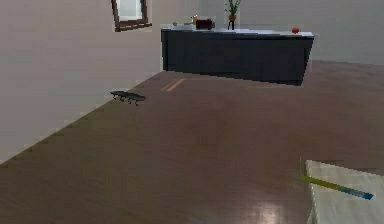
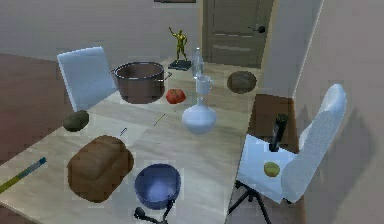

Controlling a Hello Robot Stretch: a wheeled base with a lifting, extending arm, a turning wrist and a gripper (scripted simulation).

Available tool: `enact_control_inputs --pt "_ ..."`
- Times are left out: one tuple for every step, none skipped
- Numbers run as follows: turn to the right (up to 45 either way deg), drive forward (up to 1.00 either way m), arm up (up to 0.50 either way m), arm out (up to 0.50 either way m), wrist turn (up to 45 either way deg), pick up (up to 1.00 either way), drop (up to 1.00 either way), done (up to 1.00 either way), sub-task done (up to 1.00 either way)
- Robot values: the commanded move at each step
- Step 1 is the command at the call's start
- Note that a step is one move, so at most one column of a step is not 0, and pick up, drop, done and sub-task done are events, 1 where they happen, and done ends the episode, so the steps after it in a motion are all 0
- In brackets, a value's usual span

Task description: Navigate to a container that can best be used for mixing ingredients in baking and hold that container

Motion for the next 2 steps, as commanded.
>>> enact_control_inputs --pt "0.0 0.0 0.1 0.0 0.0 0.0 0.0 0.0 0.0" --pt "0.0 0.0 0.0 0.0 0.0 0.0 0.0 1.0 0.0"
